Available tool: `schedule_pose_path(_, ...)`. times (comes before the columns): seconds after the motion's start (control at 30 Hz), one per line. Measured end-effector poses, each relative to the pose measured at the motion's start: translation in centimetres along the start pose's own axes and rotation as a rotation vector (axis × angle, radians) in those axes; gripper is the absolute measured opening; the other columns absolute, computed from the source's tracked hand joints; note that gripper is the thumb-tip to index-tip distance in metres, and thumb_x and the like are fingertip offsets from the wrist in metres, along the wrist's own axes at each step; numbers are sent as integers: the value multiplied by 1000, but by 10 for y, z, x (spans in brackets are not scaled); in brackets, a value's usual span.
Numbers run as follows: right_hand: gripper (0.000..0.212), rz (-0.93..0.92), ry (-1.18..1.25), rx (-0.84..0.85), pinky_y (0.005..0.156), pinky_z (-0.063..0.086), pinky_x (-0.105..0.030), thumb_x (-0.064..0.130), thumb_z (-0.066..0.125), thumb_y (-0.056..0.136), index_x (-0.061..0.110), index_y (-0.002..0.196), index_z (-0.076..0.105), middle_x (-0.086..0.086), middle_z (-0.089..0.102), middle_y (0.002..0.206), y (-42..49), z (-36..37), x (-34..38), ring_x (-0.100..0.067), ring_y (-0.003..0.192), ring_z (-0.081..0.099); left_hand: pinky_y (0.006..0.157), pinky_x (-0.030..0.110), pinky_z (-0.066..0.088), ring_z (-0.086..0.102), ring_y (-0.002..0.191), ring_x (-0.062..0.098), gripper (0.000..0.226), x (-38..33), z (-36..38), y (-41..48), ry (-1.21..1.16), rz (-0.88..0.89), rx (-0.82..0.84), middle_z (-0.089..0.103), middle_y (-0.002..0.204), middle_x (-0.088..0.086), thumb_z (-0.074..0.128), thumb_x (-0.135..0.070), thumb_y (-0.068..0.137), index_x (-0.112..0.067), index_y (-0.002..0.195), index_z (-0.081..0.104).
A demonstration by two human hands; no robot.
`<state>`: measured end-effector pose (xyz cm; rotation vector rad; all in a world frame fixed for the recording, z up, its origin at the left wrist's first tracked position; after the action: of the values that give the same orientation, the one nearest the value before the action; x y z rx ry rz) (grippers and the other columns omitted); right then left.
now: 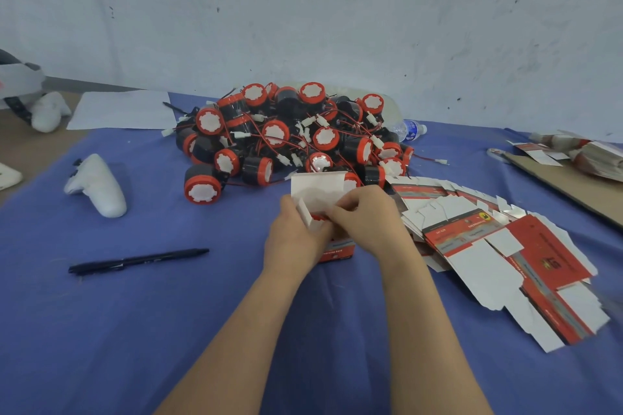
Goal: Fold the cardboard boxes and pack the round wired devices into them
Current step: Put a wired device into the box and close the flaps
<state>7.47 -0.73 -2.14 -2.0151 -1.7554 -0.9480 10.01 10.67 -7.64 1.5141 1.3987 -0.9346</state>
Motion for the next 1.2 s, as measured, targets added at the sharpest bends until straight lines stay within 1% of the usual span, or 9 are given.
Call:
schedule_pose_path(0.17, 17, 2, -104, 9, 52, 41, -18, 16, 64, 88, 3, 84, 73, -13, 70, 84, 1, 1, -1, -25, 77, 63, 63, 32, 50, 55, 78, 11, 41, 0, -1, 1, 19, 11, -5, 53, 87, -10, 64, -31, 78, -25, 106, 35)
schedule_pose_path(0.4, 10, 17, -178, 17, 70, 49, -29, 15, 63, 90, 9, 94, 70, -9, 68, 95, 1, -1, -4, -21, 86, 59, 58, 28, 48, 55, 80, 10, 43, 3, 0, 2, 19, 4, 14, 52, 88, -11, 65, -32, 78, -25, 108, 35)
schedule_pose_path(0.53, 14, 35, -256, 47, 72, 51, -33, 11, 61, 89, 7, 100, 70, -10, 66, 98, 2, 3, -7, -24, 91, 59, 68, 34, 52, 56, 84, 17, 42, 4, 0, 3, 33, 5, 13, 51, 87, -10, 66, -32, 78, -25, 106, 35)
schedule_pose_path(0.67, 23, 103, -307, 64, 80, 48, -33, 11, 60, 89, 8, 111, 63, -13, 61, 112, 5, 6, -14, -29, 111, 52, 72, 38, 53, 54, 84, 18, 41, 4, 1, 3, 46, 20, 4, 49, 85, -11, 66, -33, 78, -25, 104, 35)
schedule_pose_path(0.9, 23, 115, -194, 112, 69, 54, -39, 3, 52, 85, 2, 95, 72, -14, 70, 95, 5, 8, -18, -27, 83, 62, 88, 39, 42, 55, 101, 26, 57, 4, 0, -1, 237, -33, -63, 50, 95, -5, 67, -54, 76, -23, 106, 29)
schedule_pose_path(0.97, 21, 153, -61, 17, 63, 46, -30, 5, 51, 87, 10, 94, 70, -8, 67, 98, 6, 2, -22, -19, 79, 56, 89, 41, 32, 53, 110, 26, 68, 2, -1, -1, 302, -37, -94, 56, 109, -3, 66, -58, 74, -22, 120, 30)
schedule_pose_path(1.07, 23, 244, -26, -195, 74, 41, -30, 16, 56, 89, 12, 111, 61, -10, 57, 113, 8, -12, -38, -25, 96, 54, 97, 45, 31, 50, 120, 26, 89, -2, -2, -2, 364, 1, -128, 52, 130, 1, 66, -55, 74, -21, 142, 19)
schedule_pose_path(1.13, 16, 266, -7, -211, 65, 39, -30, 21, 56, 91, 5, 91, 61, -10, 57, 87, 10, -16, -44, -28, 82, 53, 99, 45, 30, 47, 123, 26, 90, -4, -1, -3, 375, 27, -147, 49, 133, 1, 66, -51, 76, -21, 144, 17)
schedule_pose_path(1.2, 37, 227, 163, -199, 54, 32, -27, 25, 53, 94, 3, 65, 55, -6, 46, 59, 11, -15, -42, -21, 58, 42, 100, 46, 32, 47, 123, 25, 87, -4, -1, -4, 374, 35, -154, 49, 134, 1, 66, -49, 78, -20, 144, 18)
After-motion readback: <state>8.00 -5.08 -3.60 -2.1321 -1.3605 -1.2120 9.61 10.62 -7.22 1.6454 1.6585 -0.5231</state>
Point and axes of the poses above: each hand's wrist, its own y-axis towards the middle knuckle, its own z-axis out of the palm, x = y × z, the point moved 4 cm from there along y, towards the middle knuckle
